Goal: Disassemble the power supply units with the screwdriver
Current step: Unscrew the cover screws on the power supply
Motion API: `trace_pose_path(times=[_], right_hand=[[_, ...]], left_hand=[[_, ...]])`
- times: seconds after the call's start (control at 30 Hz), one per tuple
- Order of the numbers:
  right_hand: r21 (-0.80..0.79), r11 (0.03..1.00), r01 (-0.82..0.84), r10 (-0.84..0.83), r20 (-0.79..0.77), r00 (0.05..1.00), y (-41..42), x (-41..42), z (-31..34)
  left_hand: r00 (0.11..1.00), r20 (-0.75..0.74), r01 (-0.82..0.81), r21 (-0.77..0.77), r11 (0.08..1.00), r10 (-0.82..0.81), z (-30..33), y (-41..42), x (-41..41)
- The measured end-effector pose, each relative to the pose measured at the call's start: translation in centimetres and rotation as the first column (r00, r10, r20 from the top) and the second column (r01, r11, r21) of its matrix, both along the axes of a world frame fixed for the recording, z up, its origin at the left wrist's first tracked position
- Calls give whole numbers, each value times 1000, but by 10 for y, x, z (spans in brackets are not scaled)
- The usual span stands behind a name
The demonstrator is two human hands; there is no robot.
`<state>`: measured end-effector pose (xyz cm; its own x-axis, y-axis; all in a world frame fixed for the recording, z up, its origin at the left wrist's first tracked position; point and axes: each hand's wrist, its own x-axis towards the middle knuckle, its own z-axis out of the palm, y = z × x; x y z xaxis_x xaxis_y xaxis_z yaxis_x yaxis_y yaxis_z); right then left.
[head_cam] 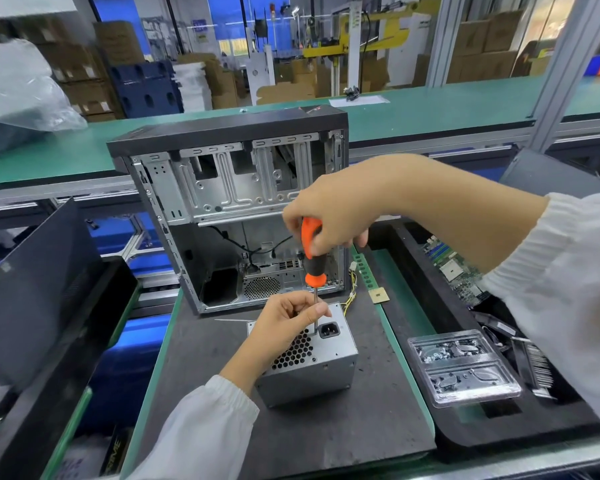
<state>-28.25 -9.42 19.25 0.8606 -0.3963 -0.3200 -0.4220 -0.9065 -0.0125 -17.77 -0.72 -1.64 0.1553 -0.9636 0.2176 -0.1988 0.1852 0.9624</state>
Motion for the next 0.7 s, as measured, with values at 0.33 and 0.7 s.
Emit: trace_pose_path(times=[0.33,0.7], right_hand=[[-110,993,44,-37,61,997,1,2,-9],[-105,991,87,-76,105,992,-1,3,-10]], left_hand=[[1000,-10,-10,11,1000,10,0,-1,0],[1000,-10,-16,-6,1000,16,-2,-1,0]])
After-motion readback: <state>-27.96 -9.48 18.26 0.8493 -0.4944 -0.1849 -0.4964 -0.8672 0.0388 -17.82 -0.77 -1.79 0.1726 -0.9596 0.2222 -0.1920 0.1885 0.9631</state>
